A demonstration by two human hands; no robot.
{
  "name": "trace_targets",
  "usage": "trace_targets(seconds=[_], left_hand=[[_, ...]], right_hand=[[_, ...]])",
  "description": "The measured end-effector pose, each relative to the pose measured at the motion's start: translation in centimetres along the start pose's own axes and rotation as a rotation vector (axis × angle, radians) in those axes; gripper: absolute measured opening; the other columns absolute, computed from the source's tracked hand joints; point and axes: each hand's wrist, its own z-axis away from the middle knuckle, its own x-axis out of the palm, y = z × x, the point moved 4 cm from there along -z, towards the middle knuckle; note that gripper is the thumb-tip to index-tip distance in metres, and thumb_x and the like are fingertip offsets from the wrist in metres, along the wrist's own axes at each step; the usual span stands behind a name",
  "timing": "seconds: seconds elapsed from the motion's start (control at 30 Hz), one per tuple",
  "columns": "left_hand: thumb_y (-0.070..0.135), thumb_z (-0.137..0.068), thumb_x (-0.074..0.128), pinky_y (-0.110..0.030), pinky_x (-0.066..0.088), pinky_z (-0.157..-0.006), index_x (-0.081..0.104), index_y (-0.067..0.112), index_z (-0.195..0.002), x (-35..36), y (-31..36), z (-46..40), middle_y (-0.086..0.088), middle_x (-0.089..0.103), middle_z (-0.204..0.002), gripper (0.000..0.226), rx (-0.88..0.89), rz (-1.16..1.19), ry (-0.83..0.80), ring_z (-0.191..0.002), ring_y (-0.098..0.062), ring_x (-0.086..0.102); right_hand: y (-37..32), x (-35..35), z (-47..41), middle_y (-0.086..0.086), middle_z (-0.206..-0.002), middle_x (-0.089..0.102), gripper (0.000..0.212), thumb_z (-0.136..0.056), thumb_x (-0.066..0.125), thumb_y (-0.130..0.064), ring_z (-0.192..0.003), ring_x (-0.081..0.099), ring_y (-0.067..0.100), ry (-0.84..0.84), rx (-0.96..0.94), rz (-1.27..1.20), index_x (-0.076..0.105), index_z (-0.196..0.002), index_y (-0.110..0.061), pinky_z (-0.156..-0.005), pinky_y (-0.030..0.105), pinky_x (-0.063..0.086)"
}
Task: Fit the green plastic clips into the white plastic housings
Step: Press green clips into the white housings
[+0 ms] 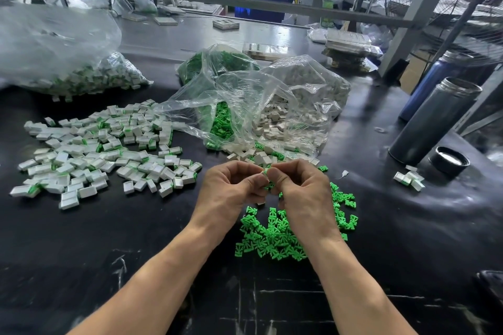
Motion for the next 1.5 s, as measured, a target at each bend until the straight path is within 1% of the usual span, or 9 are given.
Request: trace_targets(seconds=[0.1,0.17,0.33,0.57,0.77,0.93,1.27,1.37,1.5], left_hand=[[0.004,-0.085,0.079,-0.026,0.059,-0.059,0.075,0.010,-0.088,-0.3,0.2,-0.1,-0.006,0.075,-0.073,0.008,0.048,-0.095,-0.006,-0.062,-0.014,0.068],[0.005,-0.086,0.078,-0.023,0.057,-0.061,0.076,0.015,-0.087,-0.5,0.5,-0.3,-0.003,0.076,-0.076,0.010,0.090,-0.159,-0.003,-0.066,-0.012,0.068],[0.001,-0.087,0.076,-0.018,0.053,-0.062,0.076,0.011,-0.090,-0.9,0.9,-0.5,-0.001,0.075,-0.077,0.011,0.104,-0.155,0.018,-0.068,-0.009,0.065],[-0.001,-0.087,0.075,-0.018,0.050,-0.056,0.074,-0.004,-0.095,-1.1,1.0,-0.6,-0.002,0.070,-0.067,0.008,0.039,-0.128,-0.002,-0.060,-0.012,0.060],[-0.007,-0.086,0.073,-0.016,0.050,-0.056,0.071,-0.008,-0.091,-1.0,1.4,-0.5,0.000,0.068,-0.062,0.005,0.057,-0.194,-0.042,-0.055,-0.008,0.060],[-0.009,-0.086,0.072,-0.016,0.050,-0.055,0.073,-0.005,-0.088,-1.0,1.6,-0.2,-0.002,0.069,-0.064,0.005,0.069,-0.228,-0.076,-0.056,-0.009,0.060],[-0.001,-0.082,0.079,-0.026,0.059,-0.058,0.077,0.004,-0.085,-0.8,1.1,-0.4,-0.017,0.074,-0.076,0.006,0.007,-0.061,-0.025,-0.065,-0.025,0.062],[0.003,-0.083,0.078,-0.026,0.058,-0.060,0.078,0.012,-0.085,-0.6,1.1,-0.3,-0.012,0.075,-0.077,0.009,0.024,-0.045,-0.028,-0.065,-0.021,0.063],[0.008,-0.083,0.078,-0.022,0.057,-0.066,0.079,0.019,-0.083,-0.4,1.4,-0.3,-0.016,0.076,-0.084,0.011,0.068,0.014,-0.011,-0.072,-0.018,0.068]], right_hand=[[0.0,-0.3,-0.2,0.002,-0.082,0.076,0.006,-0.093,0.077,-0.020,-0.069,0.068,0.012,-0.065,0.020,0.018,0.075,-0.089,-0.022,-0.059,0.027,0.054],[0.1,-0.4,-0.4,0.005,-0.078,0.075,0.005,-0.094,0.077,-0.023,-0.060,0.063,0.008,-0.125,0.030,0.028,0.076,-0.089,-0.026,-0.054,0.022,0.049],[-0.2,-0.1,-0.3,-0.005,-0.080,0.076,0.008,-0.094,0.076,-0.028,-0.065,0.066,0.005,-0.173,-0.042,0.110,0.074,-0.091,-0.035,-0.060,0.022,0.050],[-0.8,0.1,0.1,-0.015,-0.077,0.073,0.010,-0.097,0.073,-0.026,-0.067,0.064,0.000,-0.182,-0.133,0.222,0.072,-0.088,-0.031,-0.062,0.016,0.048],[-1.0,-0.1,0.2,-0.002,-0.074,0.070,0.013,-0.096,0.073,-0.019,-0.061,0.062,0.011,-0.206,-0.166,0.304,0.071,-0.085,-0.026,-0.059,0.036,0.057],[-1.1,-0.2,0.3,-0.004,-0.074,0.071,0.010,-0.095,0.076,-0.019,-0.058,0.066,0.012,-0.219,-0.184,0.321,0.073,-0.088,-0.026,-0.057,0.035,0.058],[-1.2,-0.2,0.2,0.000,-0.062,0.070,0.018,-0.093,0.071,-0.001,-0.046,0.057,0.010,-0.122,-0.080,-0.012,0.079,-0.083,-0.014,-0.047,0.019,0.048],[-0.8,-0.3,0.0,0.003,-0.067,0.070,0.019,-0.103,0.063,-0.013,-0.048,0.056,0.012,-0.087,-0.035,-0.045,0.078,-0.092,-0.011,-0.045,0.026,0.047],[-0.2,0.2,0.0,0.009,-0.066,0.067,0.047,-0.107,0.049,-0.042,-0.049,0.053,0.018,-0.101,0.084,-0.075,0.072,-0.090,-0.005,-0.040,0.029,0.041]])
